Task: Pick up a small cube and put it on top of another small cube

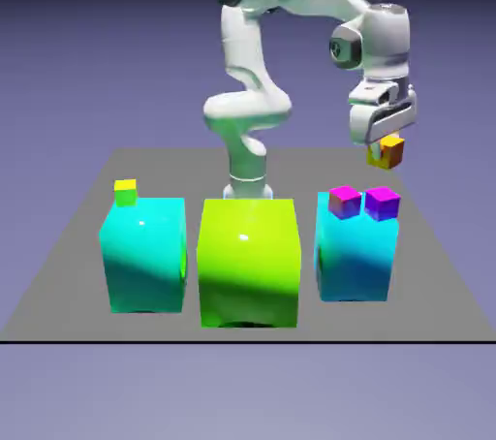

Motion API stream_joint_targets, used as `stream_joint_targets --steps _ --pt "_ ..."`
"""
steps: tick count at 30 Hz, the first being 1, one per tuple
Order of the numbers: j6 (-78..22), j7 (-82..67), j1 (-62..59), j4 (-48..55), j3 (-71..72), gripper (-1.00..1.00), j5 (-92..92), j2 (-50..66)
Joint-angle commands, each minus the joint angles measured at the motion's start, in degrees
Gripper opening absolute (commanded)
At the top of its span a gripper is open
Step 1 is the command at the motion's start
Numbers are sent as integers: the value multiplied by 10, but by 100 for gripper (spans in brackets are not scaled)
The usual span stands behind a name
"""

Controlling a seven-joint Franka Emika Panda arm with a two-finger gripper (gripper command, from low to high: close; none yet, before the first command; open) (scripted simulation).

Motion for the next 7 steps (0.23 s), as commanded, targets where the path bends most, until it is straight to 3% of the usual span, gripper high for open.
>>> stream_joint_targets --steps 1,4,5,7 --pt "25 3 0 -13 2 -100 -4 12" --pt "84 7 0 -43 8 -100 -9 42" --pt "84 7 0 -43 8 100 -9 42" --pt "59 6 0 -30 6 100 -7 29"
